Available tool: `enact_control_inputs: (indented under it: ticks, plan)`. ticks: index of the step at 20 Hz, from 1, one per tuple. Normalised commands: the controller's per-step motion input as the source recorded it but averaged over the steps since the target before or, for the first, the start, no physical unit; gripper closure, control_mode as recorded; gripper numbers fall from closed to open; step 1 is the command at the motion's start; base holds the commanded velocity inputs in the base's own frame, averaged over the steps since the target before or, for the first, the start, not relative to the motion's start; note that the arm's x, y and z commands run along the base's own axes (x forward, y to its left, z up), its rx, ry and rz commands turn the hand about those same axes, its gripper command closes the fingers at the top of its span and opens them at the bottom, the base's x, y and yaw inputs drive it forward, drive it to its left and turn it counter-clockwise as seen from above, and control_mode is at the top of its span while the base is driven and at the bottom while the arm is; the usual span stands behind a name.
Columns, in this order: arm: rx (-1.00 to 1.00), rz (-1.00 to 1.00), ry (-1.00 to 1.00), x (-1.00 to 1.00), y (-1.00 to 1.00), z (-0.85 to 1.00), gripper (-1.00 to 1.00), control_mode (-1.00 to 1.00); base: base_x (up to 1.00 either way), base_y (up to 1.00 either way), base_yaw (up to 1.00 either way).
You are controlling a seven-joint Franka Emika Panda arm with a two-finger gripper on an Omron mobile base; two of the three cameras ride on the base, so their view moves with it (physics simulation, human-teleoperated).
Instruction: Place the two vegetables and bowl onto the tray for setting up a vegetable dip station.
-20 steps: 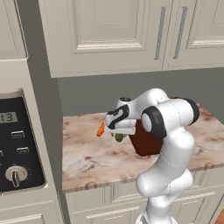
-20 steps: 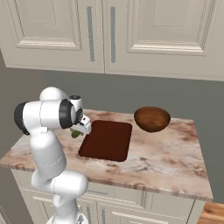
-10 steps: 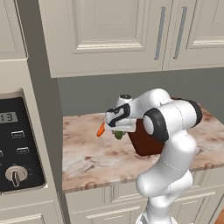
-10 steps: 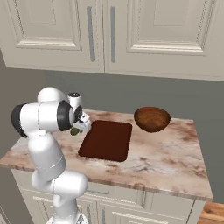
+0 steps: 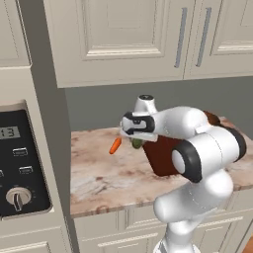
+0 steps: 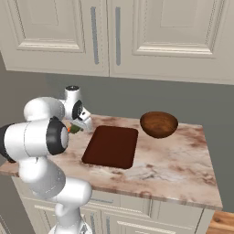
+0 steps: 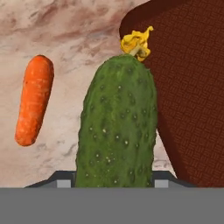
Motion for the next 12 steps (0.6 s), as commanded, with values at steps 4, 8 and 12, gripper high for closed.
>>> enact_control_inputs:
  ticks: [4,8,12]
  plan:
    - [0.0,-0.31,0.05,-0.29,-0.43,0.47,1.0,-1.0,0.0,0.0,0.0]
    - [0.01,-0.36,0.06,-0.29,-0.63,0.27,1.0,-1.0,0.0,0.0,0.0]
    - [0.0,-0.41,0.04,-0.23,-0.59,0.08,1.0,-1.0,0.0,0.0,0.0]
